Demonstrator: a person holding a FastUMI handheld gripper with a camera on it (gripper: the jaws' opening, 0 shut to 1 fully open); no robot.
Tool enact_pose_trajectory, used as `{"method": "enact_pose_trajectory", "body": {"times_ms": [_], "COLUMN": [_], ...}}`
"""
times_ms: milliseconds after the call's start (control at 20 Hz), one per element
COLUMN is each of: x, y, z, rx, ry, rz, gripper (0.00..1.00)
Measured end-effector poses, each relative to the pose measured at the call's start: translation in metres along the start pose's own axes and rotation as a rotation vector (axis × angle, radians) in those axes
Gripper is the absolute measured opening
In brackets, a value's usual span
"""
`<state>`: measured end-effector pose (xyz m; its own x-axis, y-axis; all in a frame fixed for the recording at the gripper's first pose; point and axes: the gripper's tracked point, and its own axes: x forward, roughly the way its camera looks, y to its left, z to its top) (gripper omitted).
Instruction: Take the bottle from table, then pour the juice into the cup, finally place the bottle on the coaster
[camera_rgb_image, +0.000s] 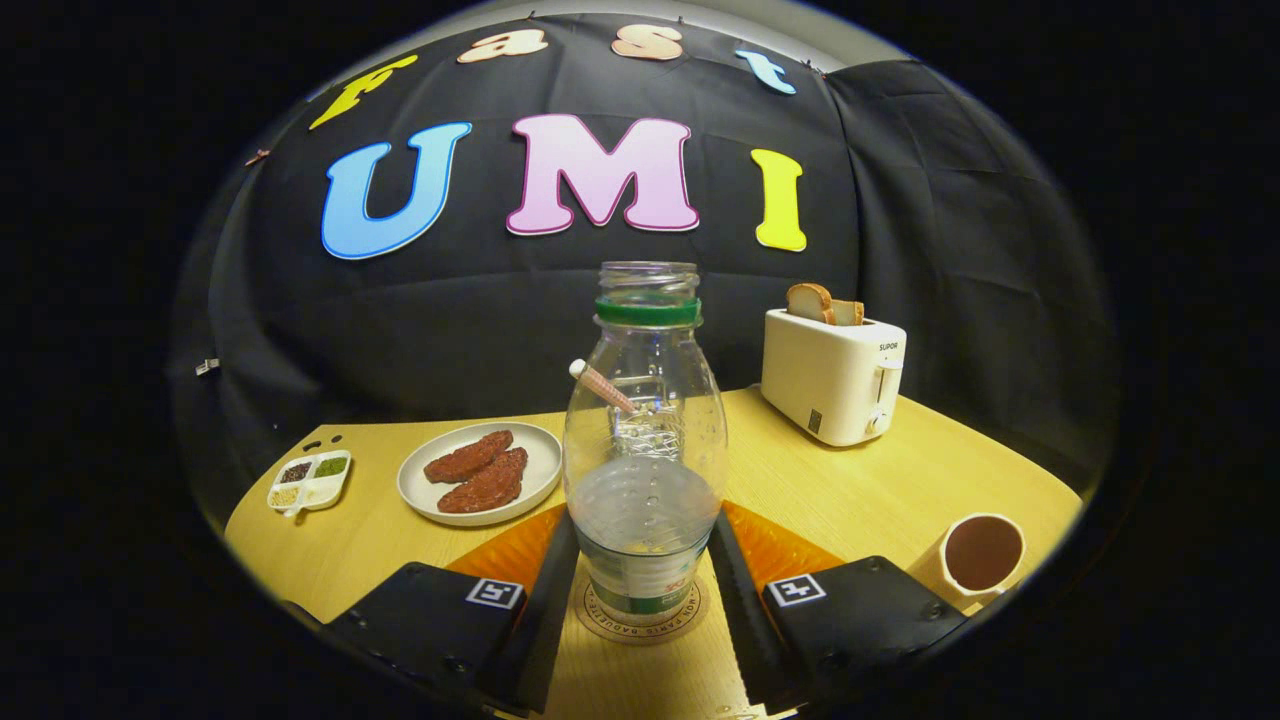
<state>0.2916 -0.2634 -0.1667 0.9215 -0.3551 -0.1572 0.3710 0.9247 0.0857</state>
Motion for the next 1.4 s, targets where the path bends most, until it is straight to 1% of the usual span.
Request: {"method": "enact_pose_trajectory", "body": {"times_ms": [150,450,500,550,600,750,850,1100,1300,1400], "x": [0.000,-0.001,-0.002,-0.004,-0.003,-0.008,-0.017,-0.044,-0.078,-0.102], "y": [0.000,-0.005,-0.006,-0.005,-0.003,-0.005,0.002,0.004,0.004,0.004], "z": [0.002,0.005,0.005,0.008,0.009,0.015,0.016,0.034,0.045,0.048], "rx": [-0.004,-0.023,-0.020,-0.016,-0.014,-0.022,-0.023,-0.038,-0.034,-0.011], "ry": [-0.008,-0.018,-0.017,-0.019,-0.025,-0.038,-0.041,-0.086,-0.110,-0.117], "rz": [-0.003,-0.021,-0.025,-0.023,-0.018,-0.018,0.018,0.028,0.024,0.035], "gripper": [0.74,0.79,0.84,0.99,1.00,1.00,1.00,0.99,0.99,0.99]}}
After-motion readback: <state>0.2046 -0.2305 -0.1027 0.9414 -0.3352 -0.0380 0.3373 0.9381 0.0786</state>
